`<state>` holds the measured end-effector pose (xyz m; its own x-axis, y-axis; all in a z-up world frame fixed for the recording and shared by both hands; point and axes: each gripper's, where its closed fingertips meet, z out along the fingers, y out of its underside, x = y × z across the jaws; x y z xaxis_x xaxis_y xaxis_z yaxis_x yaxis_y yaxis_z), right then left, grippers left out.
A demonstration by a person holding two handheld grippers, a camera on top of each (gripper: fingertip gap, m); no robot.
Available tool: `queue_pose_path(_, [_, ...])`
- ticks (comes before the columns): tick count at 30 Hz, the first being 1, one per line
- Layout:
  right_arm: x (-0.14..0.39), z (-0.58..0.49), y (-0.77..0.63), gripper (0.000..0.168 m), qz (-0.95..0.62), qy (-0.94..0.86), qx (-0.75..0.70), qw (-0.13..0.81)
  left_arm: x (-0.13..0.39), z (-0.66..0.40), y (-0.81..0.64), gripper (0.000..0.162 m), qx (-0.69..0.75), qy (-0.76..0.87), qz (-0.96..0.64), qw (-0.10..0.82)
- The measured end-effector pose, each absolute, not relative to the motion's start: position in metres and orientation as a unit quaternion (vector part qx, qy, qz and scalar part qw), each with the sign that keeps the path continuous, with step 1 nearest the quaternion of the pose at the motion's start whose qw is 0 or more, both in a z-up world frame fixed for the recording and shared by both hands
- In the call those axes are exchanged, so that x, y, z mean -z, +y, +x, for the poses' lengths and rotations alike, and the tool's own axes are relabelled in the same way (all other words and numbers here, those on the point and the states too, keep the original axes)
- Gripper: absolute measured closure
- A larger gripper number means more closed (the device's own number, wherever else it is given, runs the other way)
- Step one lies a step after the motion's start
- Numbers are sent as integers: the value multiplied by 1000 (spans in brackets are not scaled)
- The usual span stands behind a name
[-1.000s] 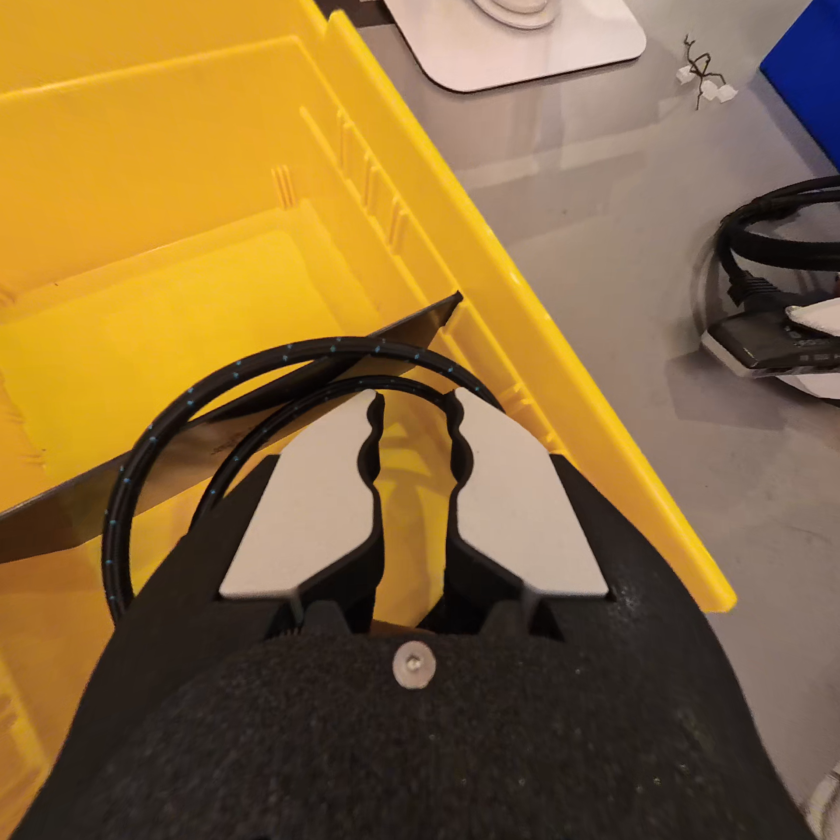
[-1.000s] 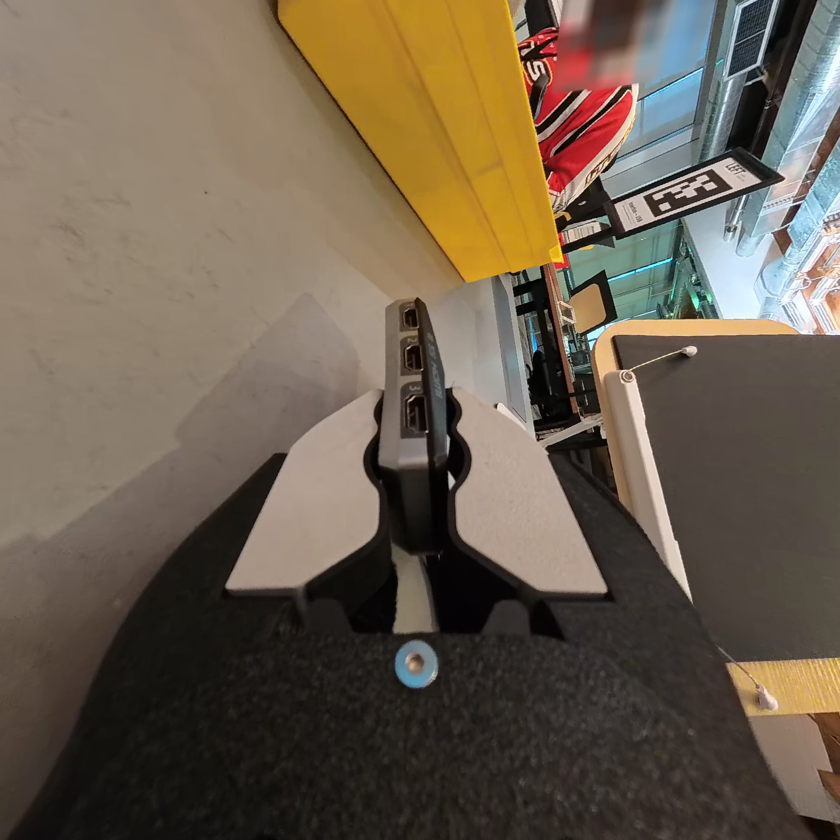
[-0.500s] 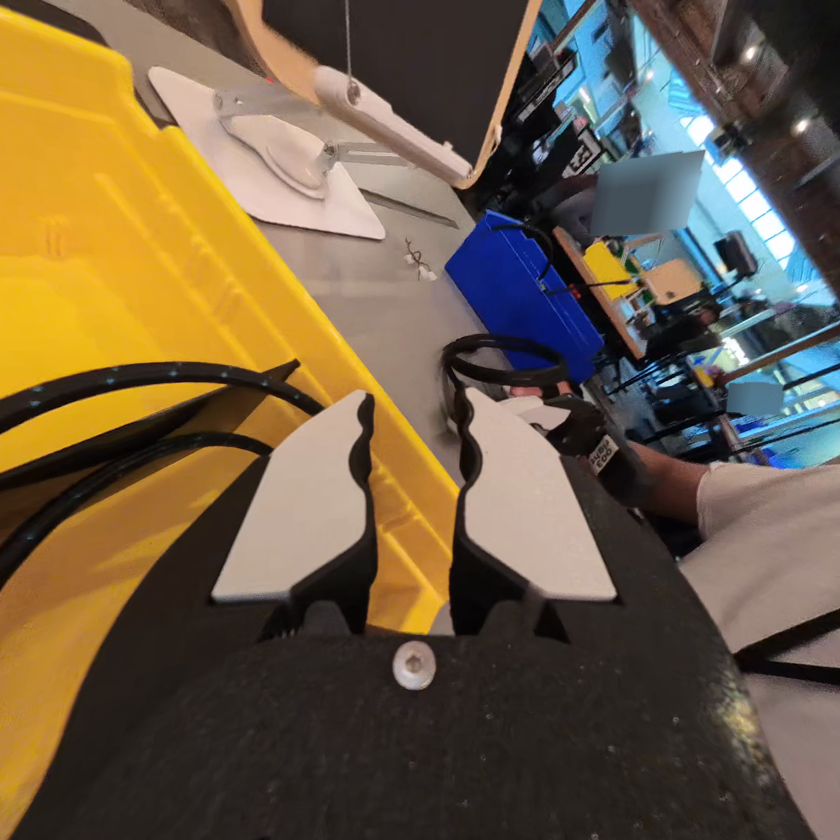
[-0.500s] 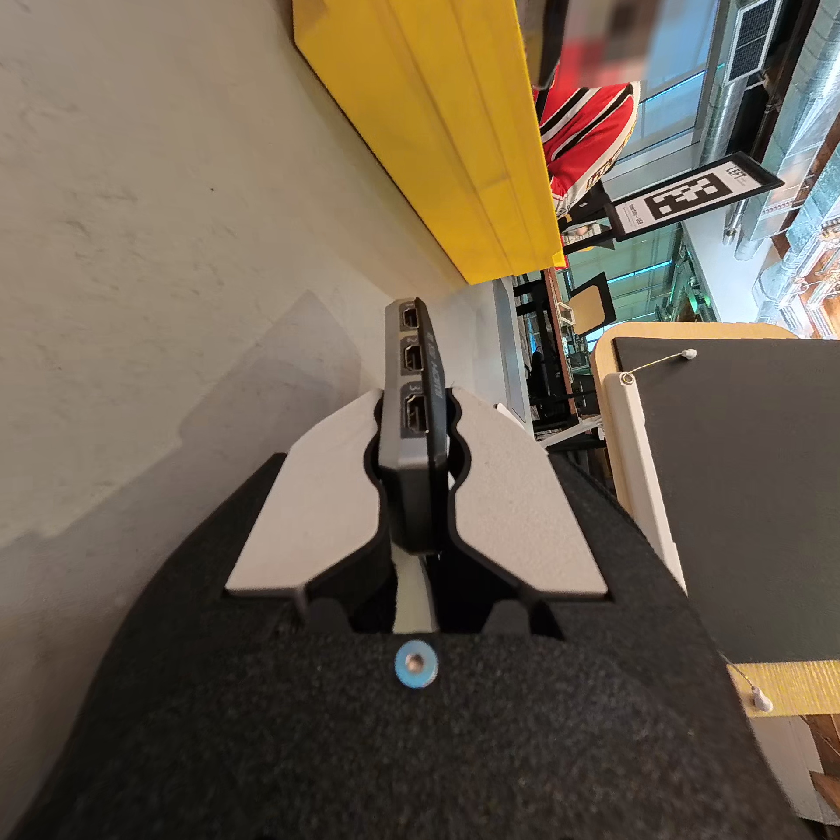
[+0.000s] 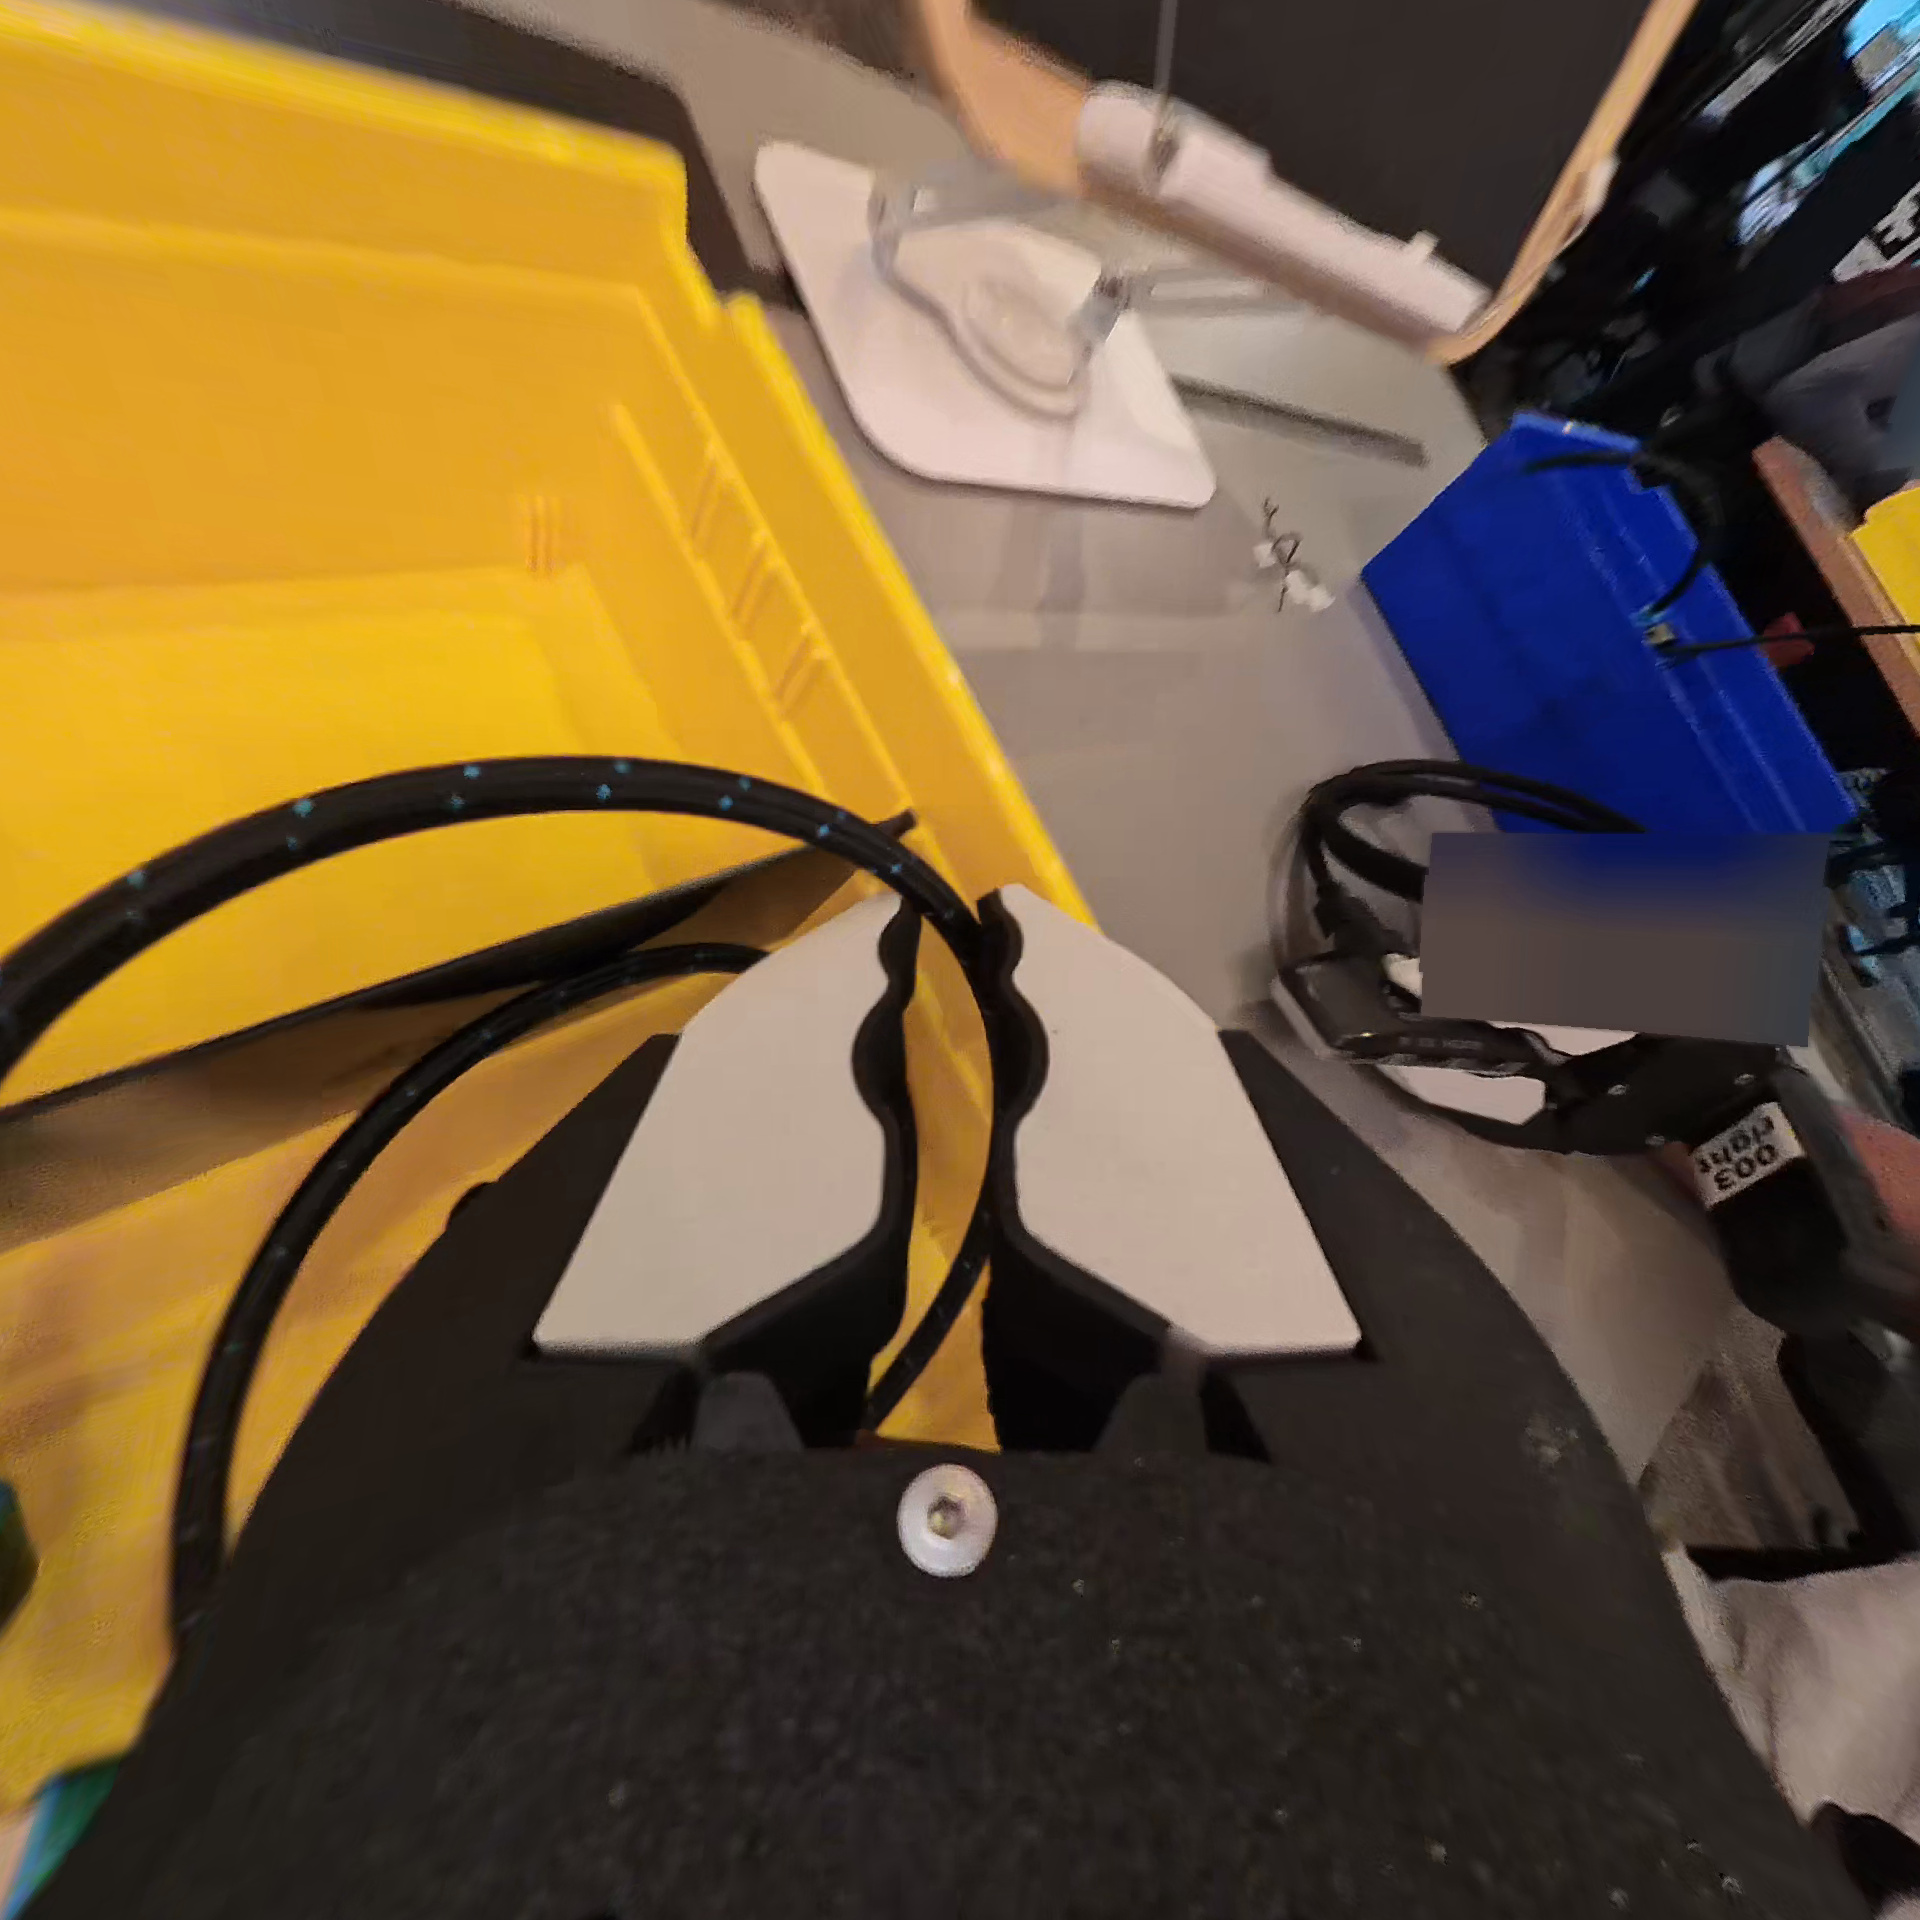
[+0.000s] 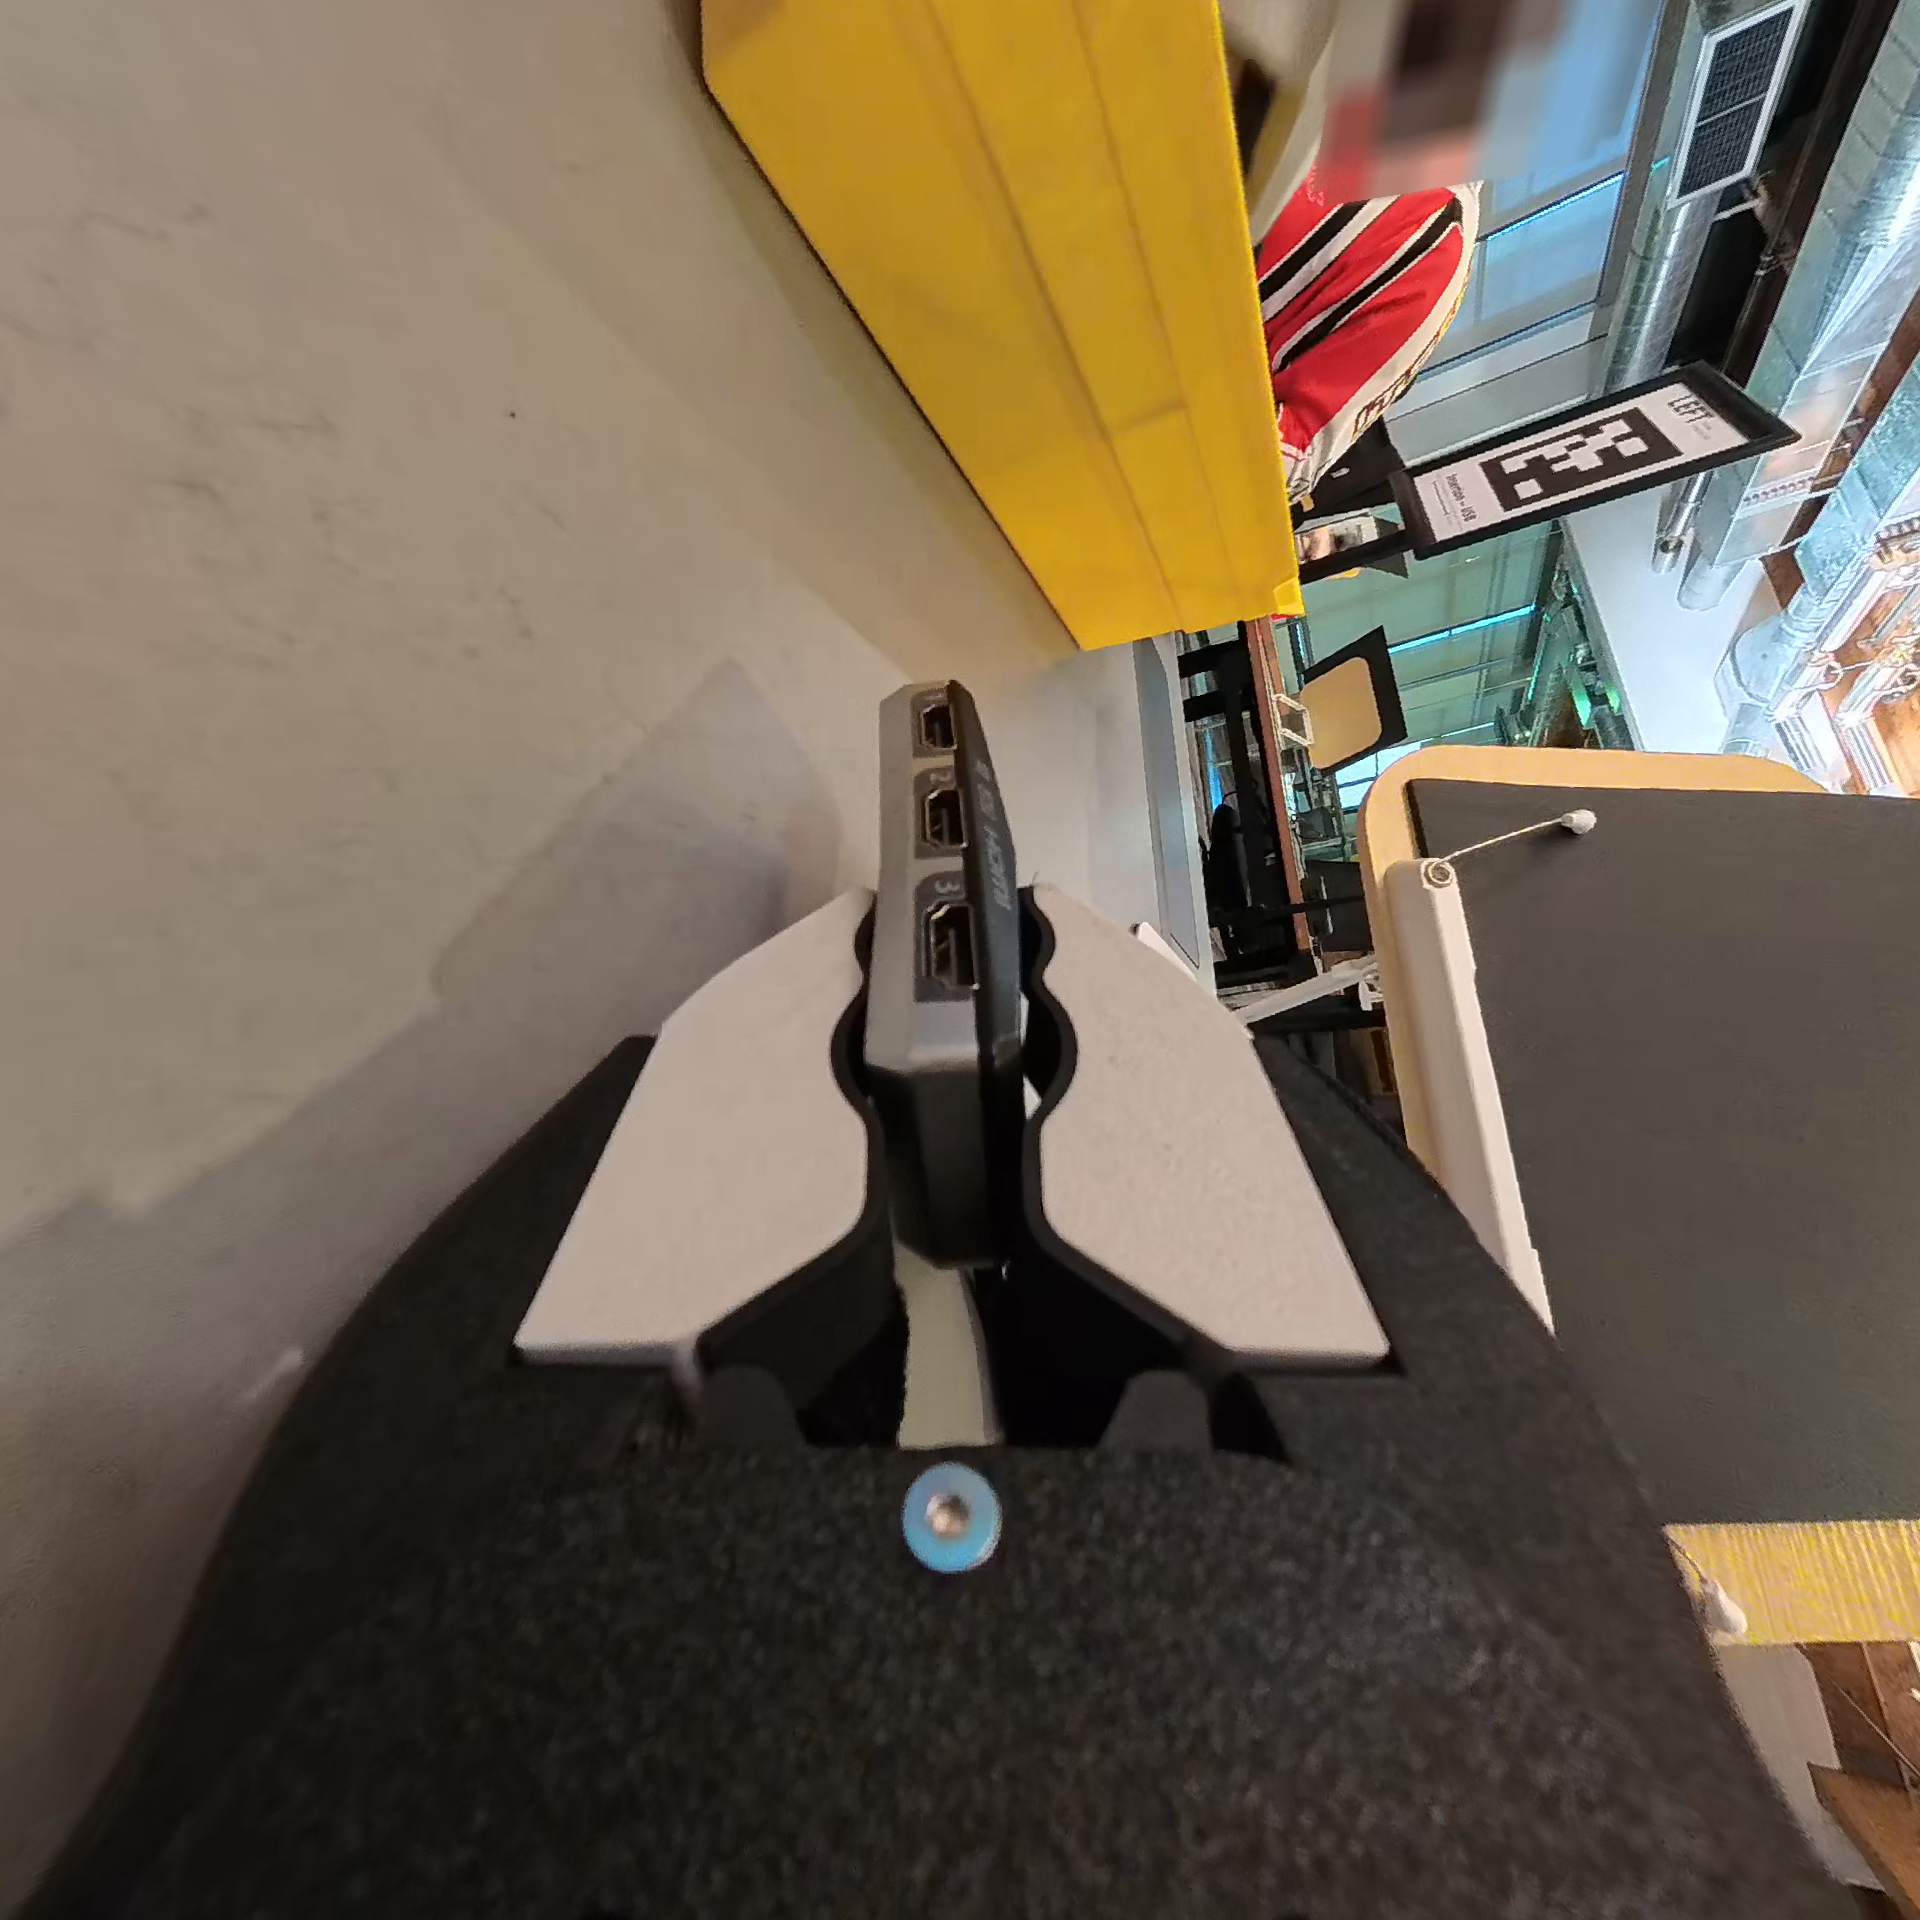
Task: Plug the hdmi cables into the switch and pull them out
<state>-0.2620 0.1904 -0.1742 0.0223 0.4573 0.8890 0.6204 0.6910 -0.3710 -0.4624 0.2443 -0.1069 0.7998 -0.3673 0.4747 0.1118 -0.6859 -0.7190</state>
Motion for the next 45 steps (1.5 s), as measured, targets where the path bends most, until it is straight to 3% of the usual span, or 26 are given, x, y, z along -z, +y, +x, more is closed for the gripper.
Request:
queue_pose_path(1, [174,-262,191,146,-387,-695,68,602,90,-465,240,151,305,86,-855,411])
queue_pose_path(5, [168,-260,193,146,-396,-683,60,611,25,-447,198,154,262,219,-820,460])
queue_pose_path(9, [152,-255,197,146,-417,-650,27,635,21,-392,124,155,191,448,-775,404])
queue_pose_path(12, [140,-248,204,146,-438,-618,1,653,57,-350,60,155,155,599,-720,314])
queue_pose_path(17, [119,-235,210,147,-459,-564,-38,686,154,-346,19,155,-26,723,-672,157])
queue_pose_path(25, [118,-230,216,147,-475,-552,-44,684,213,-311,-35,156,-35,808,-573,132])
queue_pose_path(36, [121,-232,215,147,-474,-561,-40,678,206,-297,-29,154,-6,754,-633,174])
queue_pose_path(37, [122,-232,215,147,-474,-562,-40,677,202,-294,-29,144,18,736,-652,182])
queue_pose_path(42, [122,-232,215,147,-473,-563,-41,676,160,-286,9,130,181,554,-762,282])
queue_pose_path(45, [123,-233,214,147,-473,-565,-41,675,154,-307,64,125,160,426,-817,354])
